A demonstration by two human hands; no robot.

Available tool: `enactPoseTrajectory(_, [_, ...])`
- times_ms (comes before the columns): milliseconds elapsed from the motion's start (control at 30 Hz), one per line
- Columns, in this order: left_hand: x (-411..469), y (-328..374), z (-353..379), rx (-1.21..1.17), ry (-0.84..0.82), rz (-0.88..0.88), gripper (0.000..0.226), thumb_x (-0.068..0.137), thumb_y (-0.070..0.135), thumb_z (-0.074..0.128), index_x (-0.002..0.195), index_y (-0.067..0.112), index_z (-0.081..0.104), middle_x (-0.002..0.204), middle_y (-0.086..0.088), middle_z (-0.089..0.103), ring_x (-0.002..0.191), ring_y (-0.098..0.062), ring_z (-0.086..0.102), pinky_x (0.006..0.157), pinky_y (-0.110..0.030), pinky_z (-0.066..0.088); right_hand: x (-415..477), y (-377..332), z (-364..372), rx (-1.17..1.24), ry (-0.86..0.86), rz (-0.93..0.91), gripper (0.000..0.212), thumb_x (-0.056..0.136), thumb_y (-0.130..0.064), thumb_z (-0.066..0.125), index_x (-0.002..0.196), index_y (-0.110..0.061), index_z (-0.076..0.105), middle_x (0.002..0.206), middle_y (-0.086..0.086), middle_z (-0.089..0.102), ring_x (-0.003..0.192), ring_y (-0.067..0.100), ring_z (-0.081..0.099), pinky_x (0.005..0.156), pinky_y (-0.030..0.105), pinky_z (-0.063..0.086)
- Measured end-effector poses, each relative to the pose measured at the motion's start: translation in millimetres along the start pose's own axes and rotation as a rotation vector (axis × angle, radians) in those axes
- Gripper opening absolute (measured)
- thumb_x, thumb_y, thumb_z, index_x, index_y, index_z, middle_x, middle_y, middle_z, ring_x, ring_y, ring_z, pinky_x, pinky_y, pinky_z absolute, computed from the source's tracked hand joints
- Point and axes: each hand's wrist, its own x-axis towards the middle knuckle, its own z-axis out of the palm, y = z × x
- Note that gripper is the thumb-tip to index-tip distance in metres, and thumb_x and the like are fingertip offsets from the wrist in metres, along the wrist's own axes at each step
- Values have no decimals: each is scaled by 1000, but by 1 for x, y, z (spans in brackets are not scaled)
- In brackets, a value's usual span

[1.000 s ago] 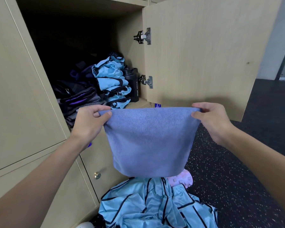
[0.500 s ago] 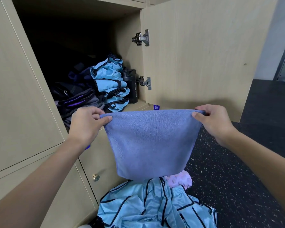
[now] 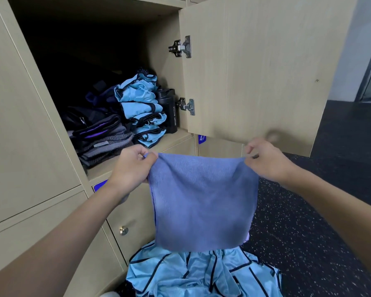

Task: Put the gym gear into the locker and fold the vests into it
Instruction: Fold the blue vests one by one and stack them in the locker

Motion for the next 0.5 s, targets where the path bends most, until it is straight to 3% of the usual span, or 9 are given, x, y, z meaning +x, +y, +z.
enactPoseTrajectory(67, [-3,2,5,8,-1,2,23,96,16,59,75,10,51,51,3,45,51,-14,44,56,-33,54,-7,-8,2,117,-83,38,13,93,-1,44,97,-11,51,58,9,44,41,17,38,44,24,32])
enactPoseTrajectory(167, [-10,6,14,20,-41,13,19,96,17,59,81,7,55,56,0,45,56,-16,43,54,-31,52,-21,-25,6,266,-221,90,21,96,1,41,88,-8,58,59,11,49,36,17,46,40,22,38])
enactPoseTrajectory(267, [-18,8,23,23,-92,38,21,96,20,61,80,7,55,53,1,42,58,-18,41,57,-34,49,-34,-38,14,392,-364,103,21,97,2,43,94,1,64,68,17,58,44,20,56,45,26,49])
enactPoseTrajectory(333, [-23,10,28,4,-139,52,22,96,20,62,83,3,55,55,-5,42,61,-19,40,60,-36,47,-40,-46,18,478,-442,76,19,97,3,46,103,8,63,75,22,62,55,23,63,58,30,55])
enactPoseTrajectory(500, [-35,19,35,-104,-271,95,22,97,20,61,81,8,51,65,-16,50,63,-21,41,65,-39,43,-47,-53,26,627,-566,36,35,97,12,36,125,6,56,102,34,67,76,26,69,71,32,57])
